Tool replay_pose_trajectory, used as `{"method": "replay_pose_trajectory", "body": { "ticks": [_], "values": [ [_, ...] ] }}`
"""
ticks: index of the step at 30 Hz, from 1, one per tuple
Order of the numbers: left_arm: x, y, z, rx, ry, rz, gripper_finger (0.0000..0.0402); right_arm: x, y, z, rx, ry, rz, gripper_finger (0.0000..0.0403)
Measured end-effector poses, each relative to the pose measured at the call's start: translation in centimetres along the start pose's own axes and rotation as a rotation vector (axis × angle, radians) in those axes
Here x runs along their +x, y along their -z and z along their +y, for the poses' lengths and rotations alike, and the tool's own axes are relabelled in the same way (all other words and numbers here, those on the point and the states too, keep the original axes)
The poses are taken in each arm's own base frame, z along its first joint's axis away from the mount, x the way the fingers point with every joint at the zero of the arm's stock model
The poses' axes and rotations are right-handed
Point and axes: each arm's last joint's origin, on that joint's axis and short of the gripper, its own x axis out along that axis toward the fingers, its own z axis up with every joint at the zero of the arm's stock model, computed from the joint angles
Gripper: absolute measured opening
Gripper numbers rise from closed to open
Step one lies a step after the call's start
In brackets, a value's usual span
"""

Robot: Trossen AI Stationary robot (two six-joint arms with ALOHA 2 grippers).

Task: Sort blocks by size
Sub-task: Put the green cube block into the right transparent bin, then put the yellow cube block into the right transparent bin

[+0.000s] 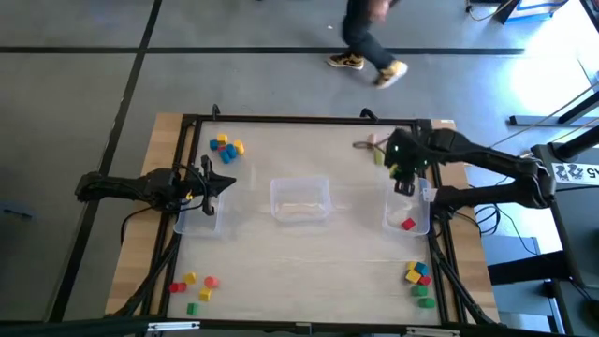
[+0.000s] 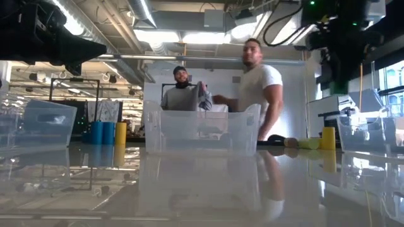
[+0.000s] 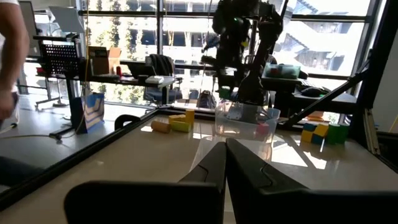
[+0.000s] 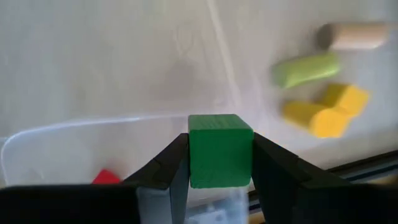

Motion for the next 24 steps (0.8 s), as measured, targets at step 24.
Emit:
{"method": "replay_pose_trajectory", "body": {
  "ticks": [24],
  "values": [
    [0.0, 0.0, 0.0, 0.007, 0.000, 0.000, 0.0005, 5.6, 2.8, 2.5, 0.045, -0.043, 0.174, 0.0250]
  ]
}}
